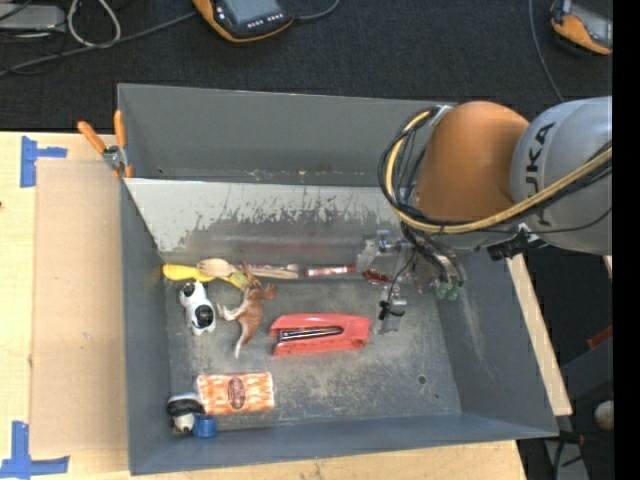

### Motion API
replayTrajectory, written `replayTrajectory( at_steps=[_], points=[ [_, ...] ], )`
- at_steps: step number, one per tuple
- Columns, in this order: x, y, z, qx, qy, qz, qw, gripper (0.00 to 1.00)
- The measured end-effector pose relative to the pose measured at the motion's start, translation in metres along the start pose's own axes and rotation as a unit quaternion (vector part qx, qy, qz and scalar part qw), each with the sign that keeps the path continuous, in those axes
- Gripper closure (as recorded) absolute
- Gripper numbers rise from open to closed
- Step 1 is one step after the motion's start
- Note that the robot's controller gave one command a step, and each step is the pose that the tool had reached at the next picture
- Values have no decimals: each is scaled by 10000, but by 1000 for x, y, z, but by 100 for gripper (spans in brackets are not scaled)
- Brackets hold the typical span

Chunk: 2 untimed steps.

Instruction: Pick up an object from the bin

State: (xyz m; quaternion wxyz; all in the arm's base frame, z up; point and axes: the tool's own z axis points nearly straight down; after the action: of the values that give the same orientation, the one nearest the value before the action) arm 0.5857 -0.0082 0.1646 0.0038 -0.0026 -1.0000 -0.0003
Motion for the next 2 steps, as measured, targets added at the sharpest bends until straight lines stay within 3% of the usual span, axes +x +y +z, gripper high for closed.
replayTrajectory(
  at_steps=[1,2],
  points=[
    [-2,0,-4,0,-34,0,10000,0],
    [15,21,84,0,-43,-281,9996,0]
  ],
)
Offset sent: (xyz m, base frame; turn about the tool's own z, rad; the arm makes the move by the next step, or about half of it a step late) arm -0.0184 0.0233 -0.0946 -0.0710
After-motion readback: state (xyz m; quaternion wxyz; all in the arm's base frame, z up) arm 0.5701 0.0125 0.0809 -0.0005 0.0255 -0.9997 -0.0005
